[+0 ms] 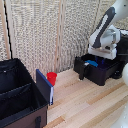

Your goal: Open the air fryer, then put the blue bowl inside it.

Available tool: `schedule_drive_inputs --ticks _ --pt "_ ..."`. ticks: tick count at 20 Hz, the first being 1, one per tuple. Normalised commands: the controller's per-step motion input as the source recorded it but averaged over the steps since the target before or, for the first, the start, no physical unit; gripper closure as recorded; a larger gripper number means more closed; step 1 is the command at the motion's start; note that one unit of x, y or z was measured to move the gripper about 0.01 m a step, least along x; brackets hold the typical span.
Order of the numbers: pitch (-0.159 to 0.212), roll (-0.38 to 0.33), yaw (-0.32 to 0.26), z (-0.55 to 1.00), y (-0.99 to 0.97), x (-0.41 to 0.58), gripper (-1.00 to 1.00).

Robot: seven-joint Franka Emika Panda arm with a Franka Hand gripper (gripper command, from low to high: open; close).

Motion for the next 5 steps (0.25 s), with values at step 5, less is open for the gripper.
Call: schedule_drive_inputs --ticks 5 --pt "0.03 0.037 -0.001 0.96 0.0 0.048 -1.0"
